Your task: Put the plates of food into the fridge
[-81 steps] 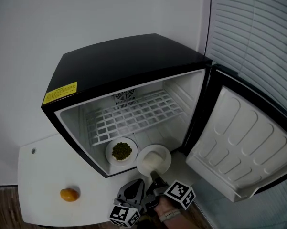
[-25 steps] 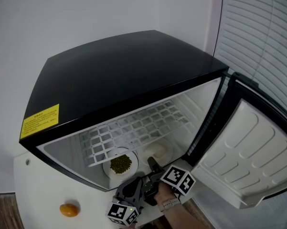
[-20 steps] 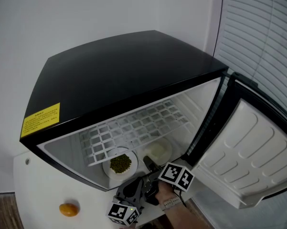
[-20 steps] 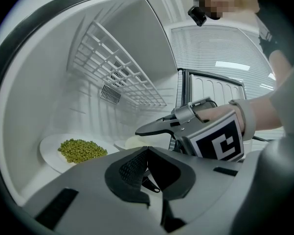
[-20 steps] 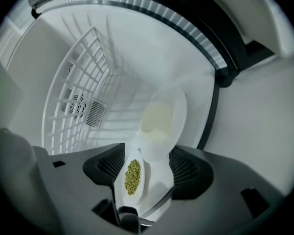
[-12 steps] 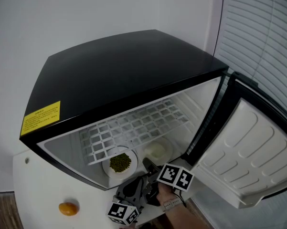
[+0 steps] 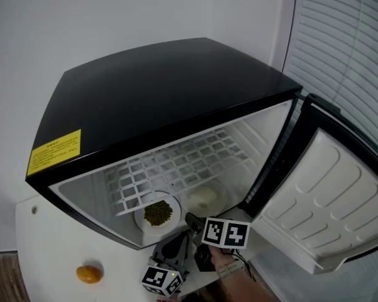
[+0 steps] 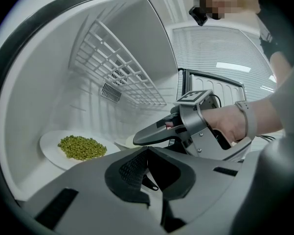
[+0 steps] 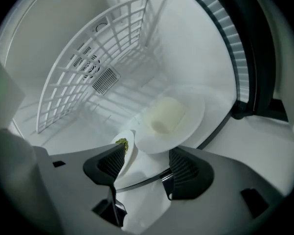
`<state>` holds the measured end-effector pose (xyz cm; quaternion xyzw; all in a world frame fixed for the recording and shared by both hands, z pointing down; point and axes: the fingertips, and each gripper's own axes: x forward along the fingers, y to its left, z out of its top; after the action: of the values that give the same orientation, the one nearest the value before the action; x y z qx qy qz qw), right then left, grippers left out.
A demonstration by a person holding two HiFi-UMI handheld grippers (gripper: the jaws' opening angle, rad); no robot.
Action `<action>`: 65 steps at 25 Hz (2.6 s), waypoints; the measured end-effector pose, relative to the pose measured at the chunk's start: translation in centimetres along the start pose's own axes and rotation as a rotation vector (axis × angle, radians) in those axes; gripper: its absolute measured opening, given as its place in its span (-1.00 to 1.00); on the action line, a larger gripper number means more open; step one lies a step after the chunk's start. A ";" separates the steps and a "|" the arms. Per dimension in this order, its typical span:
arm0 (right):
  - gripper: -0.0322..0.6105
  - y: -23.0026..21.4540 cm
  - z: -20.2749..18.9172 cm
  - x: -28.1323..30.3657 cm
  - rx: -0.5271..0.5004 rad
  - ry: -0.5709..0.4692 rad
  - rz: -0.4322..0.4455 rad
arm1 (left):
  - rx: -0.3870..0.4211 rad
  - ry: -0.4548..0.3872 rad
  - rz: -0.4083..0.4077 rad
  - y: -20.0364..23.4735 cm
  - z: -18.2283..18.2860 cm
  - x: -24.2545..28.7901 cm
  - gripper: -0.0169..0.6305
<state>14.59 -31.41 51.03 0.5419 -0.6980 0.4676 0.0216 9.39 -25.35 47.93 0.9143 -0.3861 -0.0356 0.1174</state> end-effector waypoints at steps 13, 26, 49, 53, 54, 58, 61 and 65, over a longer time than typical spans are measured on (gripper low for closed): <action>-0.09 -0.3 -1.5 -0.1 -0.230 0.224 -0.019 | -0.017 -0.004 -0.006 0.0 -0.3 -0.2 -0.92; -0.79 -2.2 -2.4 -1.7 -0.366 0.209 -0.128 | -0.026 -0.005 -0.009 -0.6 -0.2 -0.5 -0.92; -0.88 6.7 -10.0 -8.0 -0.552 0.085 0.203 | -0.005 -0.049 0.087 -2.6 1.6 -9.2 -0.92; -0.88 8.0 -12.6 -9.1 -0.600 0.096 0.260 | -0.011 -0.049 0.132 -3.0 1.0 -12.0 -0.92; -0.88 8.3 -13.2 -9.2 -0.602 0.098 0.272 | -0.014 -0.050 0.141 -3.1 0.9 -12.6 -0.92; -0.88 9.6 -15.7 -9.7 -0.641 0.119 0.318 | -0.028 -0.049 0.190 -2.9 0.1 -15.4 -0.92; -0.88 10.6 -17.8 -9.9 -0.665 0.151 0.361 | -0.027 -0.051 0.229 -2.8 -0.5 -17.4 -0.92; -0.88 12.3 -21.2 -9.7 -0.704 0.204 0.419 | -0.039 -0.086 0.308 -2.1 -0.8 -20.8 -0.92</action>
<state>-1.07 -10.19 49.99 0.2986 -0.9046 0.2461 0.1790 -3.60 -8.92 47.71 0.8394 -0.5256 -0.0639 0.1228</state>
